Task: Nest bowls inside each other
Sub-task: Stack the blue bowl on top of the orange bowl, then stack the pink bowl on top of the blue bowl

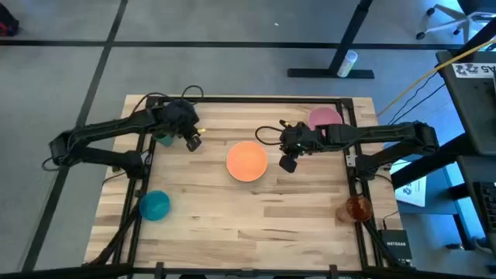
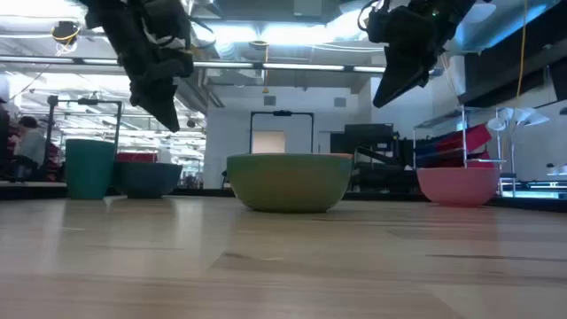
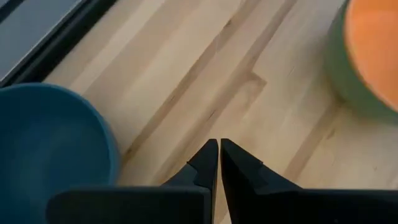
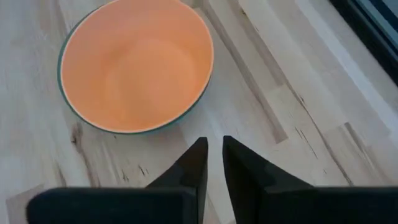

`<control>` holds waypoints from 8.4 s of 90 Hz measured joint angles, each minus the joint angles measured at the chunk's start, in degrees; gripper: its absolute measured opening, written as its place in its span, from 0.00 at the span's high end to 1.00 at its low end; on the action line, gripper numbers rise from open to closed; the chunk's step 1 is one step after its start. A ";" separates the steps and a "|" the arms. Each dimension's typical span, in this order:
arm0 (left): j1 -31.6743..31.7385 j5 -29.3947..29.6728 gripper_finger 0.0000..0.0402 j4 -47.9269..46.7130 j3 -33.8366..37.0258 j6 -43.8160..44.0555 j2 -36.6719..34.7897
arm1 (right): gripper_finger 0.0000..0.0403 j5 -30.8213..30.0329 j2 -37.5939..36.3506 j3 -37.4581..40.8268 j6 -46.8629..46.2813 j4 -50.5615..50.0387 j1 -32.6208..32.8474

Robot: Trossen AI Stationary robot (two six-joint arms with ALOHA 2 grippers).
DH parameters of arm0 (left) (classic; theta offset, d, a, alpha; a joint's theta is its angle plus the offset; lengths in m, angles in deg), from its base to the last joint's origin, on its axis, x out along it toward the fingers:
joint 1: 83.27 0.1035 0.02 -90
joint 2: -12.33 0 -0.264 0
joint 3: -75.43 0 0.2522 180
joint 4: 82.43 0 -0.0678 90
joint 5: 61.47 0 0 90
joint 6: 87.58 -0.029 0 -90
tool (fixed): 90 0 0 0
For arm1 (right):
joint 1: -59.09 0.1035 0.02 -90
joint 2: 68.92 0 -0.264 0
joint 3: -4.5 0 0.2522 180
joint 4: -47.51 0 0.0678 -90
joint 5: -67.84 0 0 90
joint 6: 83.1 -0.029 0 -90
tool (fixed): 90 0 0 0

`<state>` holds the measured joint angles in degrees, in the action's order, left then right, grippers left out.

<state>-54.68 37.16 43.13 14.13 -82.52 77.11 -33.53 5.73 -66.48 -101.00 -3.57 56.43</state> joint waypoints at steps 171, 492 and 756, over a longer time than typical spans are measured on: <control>7.26 8.97 0.85 -4.67 -1.71 -12.55 17.10 | 0.80 -1.09 0.04 0.00 1.70 -2.03 0.00; -31.64 -1.87 1.00 -8.97 -38.81 -8.81 32.04 | 1.00 -0.19 -21.57 16.96 3.72 9.75 -9.88; -28.52 -5.08 0.79 -1.26 -36.51 -6.64 43.44 | 1.00 -1.09 -27.65 16.89 1.31 2.25 -9.75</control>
<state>-83.20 32.08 41.87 -22.37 -89.16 120.55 -34.63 -21.92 -49.59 -99.70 -1.32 46.68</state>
